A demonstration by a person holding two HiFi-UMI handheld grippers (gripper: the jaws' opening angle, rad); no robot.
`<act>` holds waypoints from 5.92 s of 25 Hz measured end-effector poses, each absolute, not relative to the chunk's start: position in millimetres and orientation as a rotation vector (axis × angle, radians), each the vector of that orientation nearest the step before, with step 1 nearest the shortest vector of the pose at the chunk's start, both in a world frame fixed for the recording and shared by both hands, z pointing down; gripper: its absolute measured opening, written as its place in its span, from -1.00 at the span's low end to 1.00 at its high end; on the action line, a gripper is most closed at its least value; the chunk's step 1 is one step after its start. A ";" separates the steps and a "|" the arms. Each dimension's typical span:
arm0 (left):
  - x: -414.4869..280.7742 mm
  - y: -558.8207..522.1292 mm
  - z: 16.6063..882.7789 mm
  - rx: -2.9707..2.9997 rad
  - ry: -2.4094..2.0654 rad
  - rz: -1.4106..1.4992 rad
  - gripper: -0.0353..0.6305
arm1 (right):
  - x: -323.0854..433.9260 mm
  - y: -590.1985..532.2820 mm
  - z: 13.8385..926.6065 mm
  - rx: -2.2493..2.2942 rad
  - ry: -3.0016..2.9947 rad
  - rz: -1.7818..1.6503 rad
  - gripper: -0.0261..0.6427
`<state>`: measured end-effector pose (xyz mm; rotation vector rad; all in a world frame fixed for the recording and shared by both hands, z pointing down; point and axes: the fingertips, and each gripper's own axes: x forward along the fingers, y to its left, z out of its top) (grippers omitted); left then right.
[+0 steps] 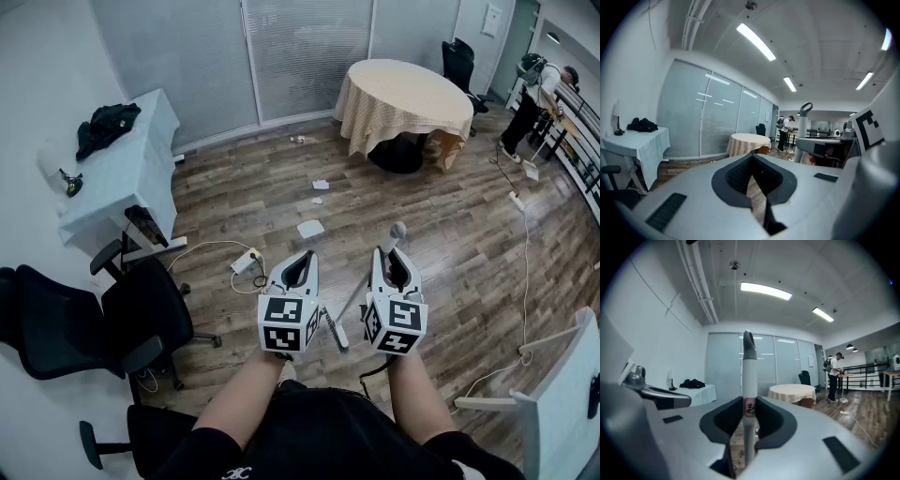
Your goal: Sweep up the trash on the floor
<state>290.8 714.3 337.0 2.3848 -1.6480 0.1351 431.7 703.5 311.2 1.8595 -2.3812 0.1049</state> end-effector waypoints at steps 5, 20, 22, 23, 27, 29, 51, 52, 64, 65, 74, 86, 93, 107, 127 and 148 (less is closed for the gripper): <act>280.0 709.9 346.3 2.371 -1.636 0.154 -0.91 | 419.0 702.8 316.0 1.859 -2.382 0.108 -0.63; 210.8 687.5 357.5 2.374 -1.556 0.110 -0.91 | 367.8 683.3 326.7 1.893 -2.286 0.055 -0.63; 195.7 685.3 359.0 2.376 -1.557 0.102 -0.91 | 357.5 677.0 322.2 1.899 -2.289 0.026 -0.63; 188.4 684.2 359.8 2.379 -1.561 0.100 -0.91 | 351.8 673.6 320.0 1.901 -2.292 0.010 -0.64; 159.5 674.7 360.7 2.371 -1.590 0.091 -0.91 | 327.3 657.0 309.4 1.884 -2.316 -0.041 -0.63; 148.4 673.6 361.6 2.358 -1.609 0.085 -0.91 | 316.8 650.0 307.6 1.852 -2.333 -0.055 -0.64; 140.1 517.5 395.2 2.259 -1.659 0.221 -0.91 | 319.5 490.7 363.0 1.642 -2.444 0.052 -0.63; 143.9 507.2 395.3 2.257 -1.660 0.233 -0.91 | 323.5 481.7 366.6 1.635 -2.444 0.061 -0.63; 178.4 406.9 409.0 2.210 -1.653 0.347 -0.91 | 360.7 380.2 404.5 1.533 -2.435 0.106 -0.63; 180.9 401.0 411.4 2.203 -1.656 0.353 -0.91 | 363.8 374.2 408.0 1.521 -2.436 0.110 -0.63; 186.9 365.6 428.7 2.143 -1.689 0.344 -0.91 | 372.4 328.4 438.4 1.419 -2.422 0.112 -0.64; 160.3 297.0 441.5 2.120 -1.690 0.313 -0.91 | 348.7 262.1 469.3 1.347 -2.366 0.163 -0.63; 141.7 240.3 467.2 2.108 -1.609 0.340 -0.91 | 334.4 211.1 499.1 1.352 -2.294 0.230 -0.63; 44.2 138.1 515.3 2.031 -1.520 0.369 -0.91 | 237.7 74.3 553.5 1.277 -2.210 0.266 -0.63; -93.9 71.5 539.4 1.797 -1.646 0.332 -0.91 | 35.1 -121.7 562.5 1.121 -2.371 0.214 -0.63; -108.4 -20.0 519.6 1.661 -1.821 0.331 -0.91 | 0.1 -260.8 533.8 1.103 -2.513 0.267 -0.63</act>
